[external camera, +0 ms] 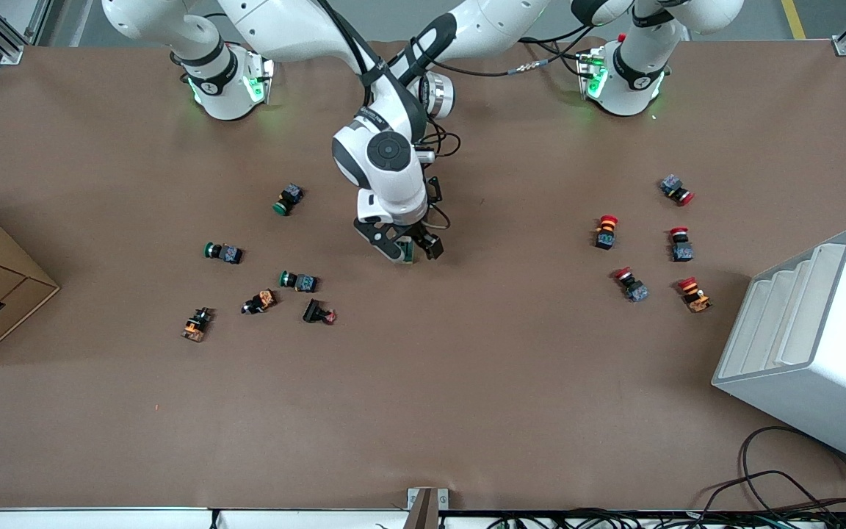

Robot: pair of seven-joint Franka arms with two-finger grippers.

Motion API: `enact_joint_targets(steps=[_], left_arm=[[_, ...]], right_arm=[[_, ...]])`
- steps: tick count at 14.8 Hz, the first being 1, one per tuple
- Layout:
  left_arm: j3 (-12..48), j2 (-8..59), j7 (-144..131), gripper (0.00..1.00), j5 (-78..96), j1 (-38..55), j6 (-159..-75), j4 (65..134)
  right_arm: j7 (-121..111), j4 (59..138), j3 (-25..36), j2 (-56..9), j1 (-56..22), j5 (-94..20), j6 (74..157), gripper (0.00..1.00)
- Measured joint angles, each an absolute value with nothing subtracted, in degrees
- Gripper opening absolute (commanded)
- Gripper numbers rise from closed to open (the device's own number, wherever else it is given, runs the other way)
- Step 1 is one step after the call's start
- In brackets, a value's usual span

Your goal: Close load switch with both arms

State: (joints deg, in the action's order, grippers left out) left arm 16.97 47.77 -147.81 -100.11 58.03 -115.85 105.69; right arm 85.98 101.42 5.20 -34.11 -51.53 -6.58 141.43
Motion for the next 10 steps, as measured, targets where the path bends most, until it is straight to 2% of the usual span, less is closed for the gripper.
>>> enact_joint_targets(steps=[10], left_arm=[[17.0,47.8,-147.8,1.00,-100.1,58.0,-115.8,105.6]], right_arm=[[85.6,99.7,5.2,-35.3,-50.6,-6.5,142.0,1.00]])
